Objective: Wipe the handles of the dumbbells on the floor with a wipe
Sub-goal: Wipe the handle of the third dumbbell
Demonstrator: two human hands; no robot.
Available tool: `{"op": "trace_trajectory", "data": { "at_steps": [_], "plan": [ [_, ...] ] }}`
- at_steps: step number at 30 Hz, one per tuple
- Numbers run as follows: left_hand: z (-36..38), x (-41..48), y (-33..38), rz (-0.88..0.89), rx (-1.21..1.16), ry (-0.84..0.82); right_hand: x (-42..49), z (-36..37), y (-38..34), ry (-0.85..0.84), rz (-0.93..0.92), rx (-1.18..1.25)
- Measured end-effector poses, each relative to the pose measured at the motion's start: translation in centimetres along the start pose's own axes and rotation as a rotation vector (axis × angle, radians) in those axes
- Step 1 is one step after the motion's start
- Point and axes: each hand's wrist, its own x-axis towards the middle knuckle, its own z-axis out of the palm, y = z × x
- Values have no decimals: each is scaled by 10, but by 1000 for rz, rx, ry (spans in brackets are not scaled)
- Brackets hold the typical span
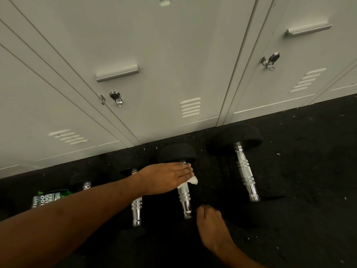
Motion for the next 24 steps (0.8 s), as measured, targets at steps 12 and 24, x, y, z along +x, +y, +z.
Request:
{"op": "trace_trajectory", "data": {
  "at_steps": [12,24],
  "plan": [
    [21,-11,48,79,-120,116,1,2,-3,34,33,106],
    [24,-13,33,249,60,133,1,8,1,176,56,175]
  ]
}}
